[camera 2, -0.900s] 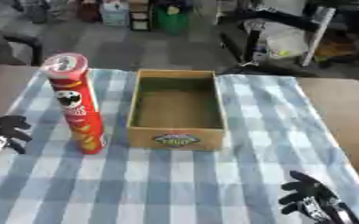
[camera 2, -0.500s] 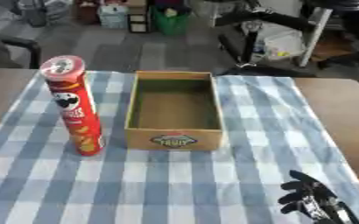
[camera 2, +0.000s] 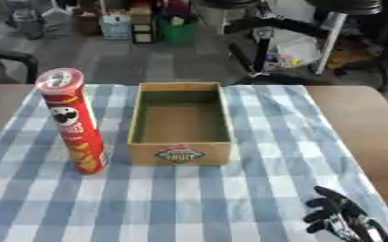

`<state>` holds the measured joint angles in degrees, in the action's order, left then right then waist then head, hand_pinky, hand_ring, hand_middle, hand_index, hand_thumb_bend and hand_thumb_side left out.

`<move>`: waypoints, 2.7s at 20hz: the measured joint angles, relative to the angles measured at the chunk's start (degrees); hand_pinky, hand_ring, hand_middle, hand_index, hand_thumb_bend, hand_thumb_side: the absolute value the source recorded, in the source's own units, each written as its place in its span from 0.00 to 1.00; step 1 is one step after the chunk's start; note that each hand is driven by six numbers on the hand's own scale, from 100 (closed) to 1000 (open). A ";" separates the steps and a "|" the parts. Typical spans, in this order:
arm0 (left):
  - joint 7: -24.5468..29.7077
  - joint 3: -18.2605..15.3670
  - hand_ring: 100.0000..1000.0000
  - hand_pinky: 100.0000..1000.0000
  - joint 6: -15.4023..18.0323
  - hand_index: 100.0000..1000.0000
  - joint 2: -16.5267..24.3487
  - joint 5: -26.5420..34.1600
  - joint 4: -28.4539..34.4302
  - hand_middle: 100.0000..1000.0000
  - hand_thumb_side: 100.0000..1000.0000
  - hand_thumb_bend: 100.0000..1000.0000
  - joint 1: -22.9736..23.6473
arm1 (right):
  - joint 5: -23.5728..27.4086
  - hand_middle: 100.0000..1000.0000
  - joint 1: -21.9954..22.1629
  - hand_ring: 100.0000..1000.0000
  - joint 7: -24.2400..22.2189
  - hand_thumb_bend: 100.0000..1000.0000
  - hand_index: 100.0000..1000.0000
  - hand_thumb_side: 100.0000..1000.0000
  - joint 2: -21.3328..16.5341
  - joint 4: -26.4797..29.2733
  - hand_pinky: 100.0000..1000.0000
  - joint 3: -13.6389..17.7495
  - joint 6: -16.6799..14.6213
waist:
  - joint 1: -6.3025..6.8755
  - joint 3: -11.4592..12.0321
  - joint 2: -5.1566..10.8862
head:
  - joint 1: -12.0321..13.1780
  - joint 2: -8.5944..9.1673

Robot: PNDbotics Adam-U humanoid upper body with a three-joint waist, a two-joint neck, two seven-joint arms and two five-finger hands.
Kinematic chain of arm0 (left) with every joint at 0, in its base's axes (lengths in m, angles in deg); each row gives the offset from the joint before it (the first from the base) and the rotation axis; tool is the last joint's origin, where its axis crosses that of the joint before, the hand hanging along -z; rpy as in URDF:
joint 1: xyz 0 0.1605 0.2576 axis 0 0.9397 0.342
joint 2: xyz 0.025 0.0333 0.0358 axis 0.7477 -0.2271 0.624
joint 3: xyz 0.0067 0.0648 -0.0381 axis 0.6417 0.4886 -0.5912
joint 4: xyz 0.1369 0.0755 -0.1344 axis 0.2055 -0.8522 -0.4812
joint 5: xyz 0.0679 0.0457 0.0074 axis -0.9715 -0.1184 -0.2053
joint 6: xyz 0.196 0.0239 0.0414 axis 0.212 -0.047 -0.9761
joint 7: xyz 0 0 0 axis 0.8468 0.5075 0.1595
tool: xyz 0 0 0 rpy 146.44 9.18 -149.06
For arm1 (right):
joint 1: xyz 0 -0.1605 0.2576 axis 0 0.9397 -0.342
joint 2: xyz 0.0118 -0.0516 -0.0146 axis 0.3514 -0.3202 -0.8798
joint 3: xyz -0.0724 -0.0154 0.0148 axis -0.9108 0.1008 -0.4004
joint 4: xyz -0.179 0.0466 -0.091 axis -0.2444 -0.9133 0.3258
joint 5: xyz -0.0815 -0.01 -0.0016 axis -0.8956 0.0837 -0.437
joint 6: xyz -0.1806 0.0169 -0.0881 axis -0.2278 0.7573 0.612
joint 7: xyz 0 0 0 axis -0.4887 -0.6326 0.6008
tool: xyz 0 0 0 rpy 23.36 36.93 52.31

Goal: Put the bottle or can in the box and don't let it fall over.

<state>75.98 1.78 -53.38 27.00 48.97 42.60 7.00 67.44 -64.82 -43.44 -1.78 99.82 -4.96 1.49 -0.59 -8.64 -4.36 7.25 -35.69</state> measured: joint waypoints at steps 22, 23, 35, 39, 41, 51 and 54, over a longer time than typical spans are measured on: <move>14.94 14.98 0.85 0.73 8.29 0.93 -16.00 -23.43 -29.71 0.87 0.61 0.64 -21.37 | 0.76 0.61 0.01 0.54 -1.24 0.00 0.84 0.63 -0.58 0.00 0.47 -0.97 0.05 | -0.16 -1.46 0.53 | -0.08 0.01; 14.83 15.17 0.84 0.73 8.41 0.93 -16.00 -23.58 -29.98 0.86 0.61 0.64 -21.37 | 0.76 0.61 0.01 0.54 -1.26 0.00 0.84 0.63 -0.58 0.00 0.47 -1.05 0.03 | -0.16 -1.45 0.53 | -0.07 0.01; 13.19 17.53 0.80 0.69 10.05 0.93 -16.02 -24.15 -31.88 0.84 0.63 0.65 -21.06 | 0.77 0.61 0.01 0.54 -1.28 0.00 0.84 0.63 -0.58 0.00 0.47 -1.08 0.02 | -0.19 -1.27 0.53 | 0.24 0.01; 12.91 18.00 0.79 0.68 10.32 0.92 -16.01 -24.48 -32.31 0.83 0.63 0.66 -20.79 | 0.77 0.61 0.02 0.54 -1.28 0.00 0.84 0.63 -0.59 0.00 0.47 -1.08 0.02 | -0.18 -1.23 0.53 | 0.27 0.00; 12.77 18.07 0.79 0.68 10.46 0.92 -15.98 -24.88 -32.48 0.83 0.64 0.66 -20.72 | 0.77 0.61 0.02 0.54 -1.28 0.00 0.84 0.63 -0.59 0.00 0.47 -1.08 0.02 | -0.16 -1.19 0.53 | 0.31 -0.02; 11.82 18.79 0.77 0.67 11.42 0.92 -15.82 -27.74 -33.26 0.82 0.65 0.67 -19.89 | 0.77 0.61 0.07 0.54 -1.26 0.00 0.84 0.63 -0.95 0.00 0.47 -1.08 0.01 | -0.15 -0.93 0.55 | 0.63 -0.46; 11.64 18.91 0.77 0.67 11.60 0.92 -15.39 -27.98 -33.56 0.82 0.65 0.67 -19.79 | 0.77 0.61 0.08 0.54 -1.24 0.00 0.84 0.63 -0.97 0.00 0.47 -1.08 0.02 | -0.14 -0.85 0.62 | 0.70 -0.49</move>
<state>87.62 20.70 -41.79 11.61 20.99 9.04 -12.80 68.21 -64.74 -44.69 -2.74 99.82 -6.05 1.51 -0.74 -9.49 -3.73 7.95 -36.18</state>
